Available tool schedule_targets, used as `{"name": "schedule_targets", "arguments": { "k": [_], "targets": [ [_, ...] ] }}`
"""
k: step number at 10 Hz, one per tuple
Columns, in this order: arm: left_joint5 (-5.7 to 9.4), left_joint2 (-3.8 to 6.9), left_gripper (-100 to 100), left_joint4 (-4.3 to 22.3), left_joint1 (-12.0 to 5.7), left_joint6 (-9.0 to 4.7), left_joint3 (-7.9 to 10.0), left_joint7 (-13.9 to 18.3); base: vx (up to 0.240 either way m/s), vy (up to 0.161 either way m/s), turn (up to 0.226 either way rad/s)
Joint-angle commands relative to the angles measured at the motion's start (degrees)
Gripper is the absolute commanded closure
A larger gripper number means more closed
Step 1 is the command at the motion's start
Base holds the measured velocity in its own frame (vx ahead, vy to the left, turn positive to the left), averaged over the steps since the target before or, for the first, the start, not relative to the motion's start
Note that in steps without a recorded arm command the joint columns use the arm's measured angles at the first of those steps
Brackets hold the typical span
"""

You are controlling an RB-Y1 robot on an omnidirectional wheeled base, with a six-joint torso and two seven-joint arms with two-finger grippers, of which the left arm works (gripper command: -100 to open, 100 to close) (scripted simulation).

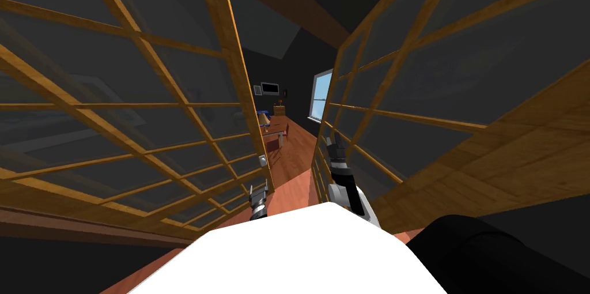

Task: Pull the door open

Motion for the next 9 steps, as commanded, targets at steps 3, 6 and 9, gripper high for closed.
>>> {"name": "schedule_targets", "arguments": {
  "k": [3, 6, 9],
  "targets": [
    [-1.9, 0.93, -100, -0.14, 0.05, 0.62, 0.03, 0.3, -0.198, -0.003, 0.011],
    [-4.78, 2.44, -100, -0.38, 0.09, 1.53, 0.05, 0.85, -0.233, -0.001, 0.024],
    [-7.88, 4.27, -100, -0.66, 0.11, 2.54, 0.06, 1.54, -0.191, 0.015, 0.043]
  ]
}}
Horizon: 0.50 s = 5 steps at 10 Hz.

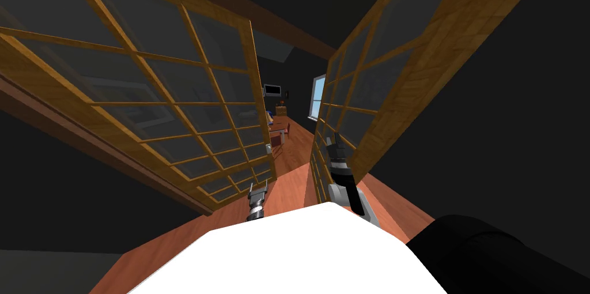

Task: Pull the door open

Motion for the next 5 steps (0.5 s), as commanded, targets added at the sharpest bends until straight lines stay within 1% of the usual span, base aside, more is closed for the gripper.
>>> {"name": "schedule_targets", "arguments": {
  "k": [1, 3, 5],
  "targets": [
    [-1.68, 1.07, -100, -0.2, -0.02, 0.66, 0.02, 0.41, -0.146, 0.021, 0.038],
    [-3.66, 2.44, -100, -0.36, -0.05, 1.39, 0.04, 0.89, -0.108, -0.008, 0.046],
    [-5.95, 4.23, -100, -0.52, -0.14, 2.35, 0.06, 1.51, -0.079, -0.001, 0.042]
  ]
}}
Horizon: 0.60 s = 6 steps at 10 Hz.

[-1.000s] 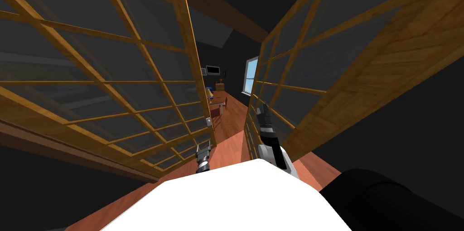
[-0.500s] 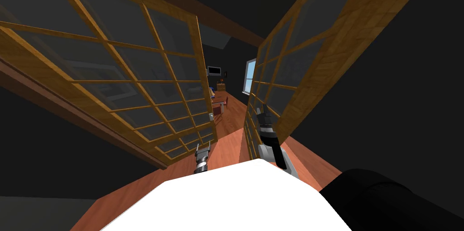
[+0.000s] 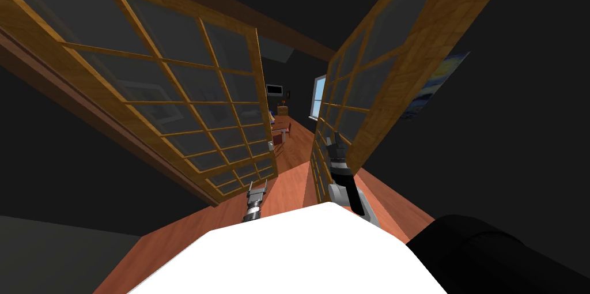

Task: Pull the door open

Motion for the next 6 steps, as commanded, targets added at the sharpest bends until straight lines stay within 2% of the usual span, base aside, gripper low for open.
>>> {"name": "schedule_targets", "arguments": {
  "k": [1, 3, 4, 5, 6],
  "targets": [
    [-1.74, 1.43, -100, -0.16, -0.07, 0.84, 0.02, 0.52, -0.057, 0.001, 0.038],
    [-3.44, 3.37, -100, -0.25, -0.37, 1.99, 0.06, 1.29, -0.028, 0.0, 0.013],
    [-3.8, 4.4, -100, -0.28, -0.68, 2.66, 0.08, 1.83, 0.003, 0.001, -0.015],
    [-2.22, 5.26, -100, -0.28, -1.4, 3.36, 0.06, 2.72, 0.112, -0.004, -0.065],
    [-1.44, 5.37, -100, -0.27, -1.63, 3.49, 0.05, 2.96, 0.167, -0.022, -0.07]
  ]
}}
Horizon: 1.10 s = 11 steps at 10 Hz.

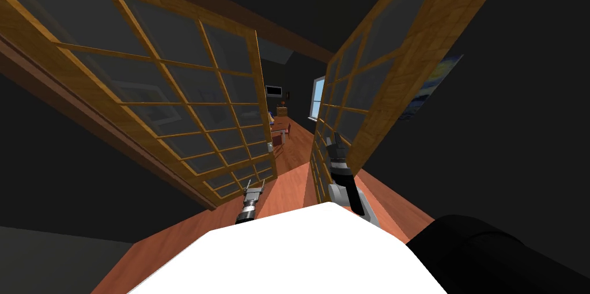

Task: Pull the door open

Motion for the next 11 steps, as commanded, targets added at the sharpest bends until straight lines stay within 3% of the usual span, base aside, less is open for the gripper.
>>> {"name": "schedule_targets", "arguments": {
  "k": [1, 6, 11],
  "targets": [
    [1.4, 0.32, -100, -0.54, -0.17, 0.58, 0.01, 0.31, 0.199, -0.002, -0.026],
    [6.07, -0.11, -100, -0.28, -1.19, 0.76, 0.04, 0.86, 0.214, -0.016, 0.004],
    [9.66, -0.96, -100, -0.01, -1.89, 0.75, 0.09, 1.03, 0.193, -0.023, 0.031]
  ]
}}
